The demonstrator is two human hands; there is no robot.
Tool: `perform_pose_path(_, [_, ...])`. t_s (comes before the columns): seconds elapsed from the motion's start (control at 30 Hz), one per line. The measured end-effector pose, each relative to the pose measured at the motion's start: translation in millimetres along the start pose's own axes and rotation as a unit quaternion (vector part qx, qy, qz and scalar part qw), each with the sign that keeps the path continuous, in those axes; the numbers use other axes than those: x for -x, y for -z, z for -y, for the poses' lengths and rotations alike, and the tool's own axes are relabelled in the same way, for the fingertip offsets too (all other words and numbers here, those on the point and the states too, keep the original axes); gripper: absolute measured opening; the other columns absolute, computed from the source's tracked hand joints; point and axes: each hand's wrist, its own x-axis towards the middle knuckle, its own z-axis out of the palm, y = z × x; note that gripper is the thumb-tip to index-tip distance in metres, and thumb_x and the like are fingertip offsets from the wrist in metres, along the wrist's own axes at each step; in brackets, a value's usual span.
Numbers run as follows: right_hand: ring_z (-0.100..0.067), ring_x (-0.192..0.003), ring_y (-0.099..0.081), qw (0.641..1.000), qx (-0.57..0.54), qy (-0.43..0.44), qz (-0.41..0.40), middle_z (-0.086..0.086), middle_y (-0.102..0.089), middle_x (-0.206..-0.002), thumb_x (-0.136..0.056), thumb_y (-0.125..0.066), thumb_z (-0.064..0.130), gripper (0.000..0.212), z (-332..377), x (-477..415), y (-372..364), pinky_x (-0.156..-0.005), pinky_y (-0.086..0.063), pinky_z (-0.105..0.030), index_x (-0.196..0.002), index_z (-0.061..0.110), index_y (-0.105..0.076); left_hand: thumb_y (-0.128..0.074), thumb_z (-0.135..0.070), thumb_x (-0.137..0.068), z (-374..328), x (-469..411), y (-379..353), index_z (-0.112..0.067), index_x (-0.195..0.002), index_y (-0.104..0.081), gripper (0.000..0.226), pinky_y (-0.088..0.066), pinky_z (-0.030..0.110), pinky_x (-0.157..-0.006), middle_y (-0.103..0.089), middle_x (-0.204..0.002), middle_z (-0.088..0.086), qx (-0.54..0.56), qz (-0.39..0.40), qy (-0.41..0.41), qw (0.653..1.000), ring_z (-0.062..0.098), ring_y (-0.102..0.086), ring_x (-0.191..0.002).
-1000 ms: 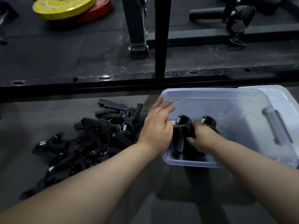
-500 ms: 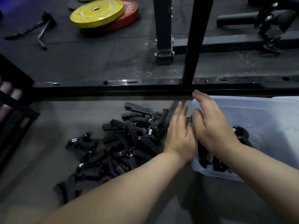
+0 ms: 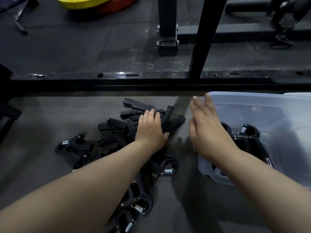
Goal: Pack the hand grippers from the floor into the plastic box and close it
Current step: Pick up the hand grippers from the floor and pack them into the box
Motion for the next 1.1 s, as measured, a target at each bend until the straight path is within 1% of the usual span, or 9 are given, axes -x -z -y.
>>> perform_pose_path(0.1, [-0.016,-0.149,0.015,1.000,-0.002,-0.006,-0.009,-0.004,-0.014,-0.162,-0.100,-0.038,0.011,0.053,0.9,-0.1,-1.0,-0.114,0.010,-0.017,-0.151,0.004,-0.027,-0.064,-0.058,-0.082,0.8,-1.7,-2.2,-0.015,-0.144,-0.034,0.081,-0.009,0.044,-0.122,-0.021,-0.155,0.013,-0.049,0.008,-0.012,0.999,0.032,-0.015,-0.146])
perform_pose_path(0.2, [-0.017,-0.149,0.014,1.000,-0.003,-0.006,-0.014,-0.004,-0.017,-0.162,-0.099,-0.039,0.010,0.053,1.5,-0.2,-2.0,-0.116,0.009,-0.019,-0.150,0.004,-0.029,-0.071,-0.059,-0.075,-0.3,1.1,2.9,-0.017,-0.125,-0.047,0.070,-0.025,0.038,-0.112,-0.037,-0.133,0.008,-0.055,-0.041,-0.003,0.998,0.028,-0.035,-0.126])
perform_pose_path(0.27, [-0.018,-0.150,0.013,1.000,-0.001,-0.005,-0.014,-0.005,-0.019,-0.161,-0.098,-0.040,0.009,0.053,1.0,0.1,-2.5,-0.117,0.007,-0.022,-0.150,0.003,-0.031,-0.071,-0.055,-0.076,-1.9,3.3,6.7,-0.019,-0.116,-0.050,0.058,-0.026,0.036,-0.104,-0.039,-0.121,0.005,-0.023,-0.068,0.008,0.997,0.026,-0.038,-0.115])
perform_pose_path(0.47, [-0.016,-0.149,0.014,1.000,-0.004,-0.009,-0.013,-0.004,-0.020,-0.161,-0.098,-0.039,0.011,0.052,3.2,1.0,-0.7,-0.120,0.004,-0.025,-0.149,0.004,-0.033,-0.055,-0.043,-0.093,-8.9,15.4,19.8,-0.025,-0.118,-0.056,0.031,-0.028,0.037,-0.097,-0.057,-0.116,-0.001,0.051,-0.062,-0.002,0.997,0.023,-0.053,-0.112])
perform_pose_path(0.63, [-0.015,-0.149,0.015,1.000,-0.011,-0.014,-0.012,-0.004,-0.020,-0.161,-0.098,-0.039,0.012,0.051,3.1,0.7,0.1,-0.117,0.005,-0.022,-0.148,0.005,-0.035,-0.058,-0.041,-0.092,-17.9,21.0,32.6,-0.028,-0.112,-0.063,0.025,-0.039,0.040,-0.092,-0.066,-0.110,-0.001,0.078,-0.034,-0.010,0.996,0.024,-0.060,-0.108])
perform_pose_path(0.73, [-0.014,-0.149,0.014,1.000,-0.022,-0.017,-0.012,-0.003,-0.022,-0.160,-0.098,-0.039,0.012,0.049,2.4,1.0,-0.2,-0.118,0.004,-0.022,-0.146,0.005,-0.039,-0.063,-0.039,-0.090,-17.9,31.2,36.1,-0.025,-0.113,-0.068,0.027,-0.044,0.038,-0.094,-0.067,-0.112,0.000,0.167,-0.076,0.037,0.982,0.023,-0.059,-0.109])
perform_pose_path(0.83, [-0.010,-0.149,0.012,0.998,-0.060,-0.022,-0.016,0.000,-0.028,-0.158,-0.096,-0.040,0.013,0.046,1.2,1.2,0.0,-0.116,0.001,-0.020,-0.141,0.008,-0.047,-0.066,-0.034,-0.090,-18.4,36.5,46.1,-0.021,-0.107,-0.071,0.022,-0.049,0.031,-0.081,-0.068,-0.095,-0.004,0.326,-0.096,0.122,0.933,0.017,-0.063,-0.093])
perform_pose_path(0.97, [-0.007,-0.149,0.012,0.997,-0.075,-0.021,-0.009,0.004,-0.030,-0.156,-0.097,-0.041,0.014,0.044,-2.9,0.2,-0.1,-0.113,0.004,-0.016,-0.140,0.010,-0.048,-0.068,-0.029,-0.090,-21.0,33.3,60.5,-0.010,-0.098,-0.071,0.020,-0.049,0.026,-0.062,-0.064,-0.071,-0.002,0.590,-0.074,0.271,0.757,0.015,-0.059,-0.064])
perform_pose_path(1.1, [-0.008,-0.148,0.014,0.997,-0.071,-0.010,0.034,0.005,-0.029,-0.157,-0.099,-0.042,0.018,0.043,-10.9,-2.3,3.8,-0.111,0.007,-0.015,-0.141,0.011,-0.047,-0.065,-0.021,-0.095,-27.9,40.7,84.8,-0.009,-0.096,-0.067,0.012,-0.055,0.027,-0.057,-0.064,-0.078,0.006,0.682,-0.071,0.259,0.680,0.014,-0.058,-0.060])
